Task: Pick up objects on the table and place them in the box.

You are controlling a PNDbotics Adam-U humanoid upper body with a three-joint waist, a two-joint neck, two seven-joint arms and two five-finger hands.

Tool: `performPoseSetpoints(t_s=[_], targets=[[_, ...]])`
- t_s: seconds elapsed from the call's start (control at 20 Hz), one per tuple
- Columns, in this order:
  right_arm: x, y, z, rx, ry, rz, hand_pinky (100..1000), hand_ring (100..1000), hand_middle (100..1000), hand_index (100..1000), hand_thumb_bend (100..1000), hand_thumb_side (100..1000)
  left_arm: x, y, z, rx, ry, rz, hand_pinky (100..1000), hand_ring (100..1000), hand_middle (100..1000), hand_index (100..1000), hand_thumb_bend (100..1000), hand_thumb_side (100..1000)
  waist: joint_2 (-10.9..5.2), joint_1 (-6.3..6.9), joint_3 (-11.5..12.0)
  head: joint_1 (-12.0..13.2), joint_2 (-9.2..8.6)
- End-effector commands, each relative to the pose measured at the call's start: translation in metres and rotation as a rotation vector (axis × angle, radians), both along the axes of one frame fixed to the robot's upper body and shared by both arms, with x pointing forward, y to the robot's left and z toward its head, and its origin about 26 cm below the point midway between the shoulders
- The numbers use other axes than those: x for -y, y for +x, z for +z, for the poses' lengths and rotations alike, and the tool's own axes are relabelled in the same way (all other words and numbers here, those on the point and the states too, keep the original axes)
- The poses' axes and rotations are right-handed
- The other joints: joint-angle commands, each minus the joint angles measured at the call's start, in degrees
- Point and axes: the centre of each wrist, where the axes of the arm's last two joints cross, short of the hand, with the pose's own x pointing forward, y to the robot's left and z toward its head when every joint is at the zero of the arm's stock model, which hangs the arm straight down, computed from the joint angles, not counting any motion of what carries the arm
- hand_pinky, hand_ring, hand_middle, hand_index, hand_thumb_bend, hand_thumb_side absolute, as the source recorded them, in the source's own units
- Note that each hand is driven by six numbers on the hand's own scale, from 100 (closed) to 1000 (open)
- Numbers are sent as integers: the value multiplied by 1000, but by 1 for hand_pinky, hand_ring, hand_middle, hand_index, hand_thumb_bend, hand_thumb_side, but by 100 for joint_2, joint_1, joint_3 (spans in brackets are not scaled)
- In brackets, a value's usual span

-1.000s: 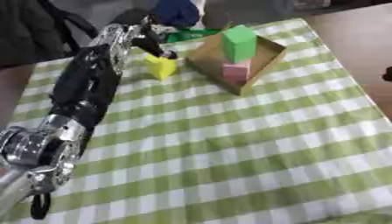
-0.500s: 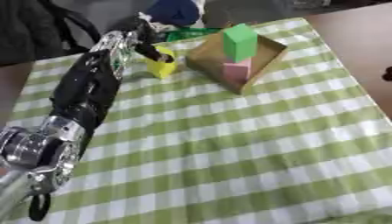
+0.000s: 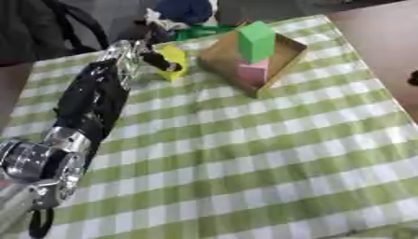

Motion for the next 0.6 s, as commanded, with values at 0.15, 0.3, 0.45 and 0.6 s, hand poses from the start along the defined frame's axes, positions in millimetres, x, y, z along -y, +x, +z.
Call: performPoseSetpoints(t_s=[0.15, 0.3, 0.45, 0.6], targets=[[1, 0, 7, 29, -2, -3, 845, 724, 684, 946, 100, 457, -1, 1, 7, 16, -17, -1, 665, 569, 588, 826, 602, 385, -64, -50, 3, -6, -72], [1, 0, 7, 29, -2, -3, 845, 725, 684, 946, 100, 457, 1, 1, 4, 14, -31, -15, 656, 561, 571, 811, 492, 323, -60, -51, 2, -10, -79], [1, 1, 7, 30, -1, -3, 846, 725, 684, 946, 100, 457, 2, 1, 6, 35, -50, -29, 637, 539, 532, 791, 285, 218, -67, -54, 3, -14, -80], [1, 1, 7, 28, 1, -3, 846, 725, 684, 946, 100, 457, 4, 1, 13, 80, -58, -36, 628, 533, 524, 786, 286, 225, -84, -58, 13, -21, -77]])
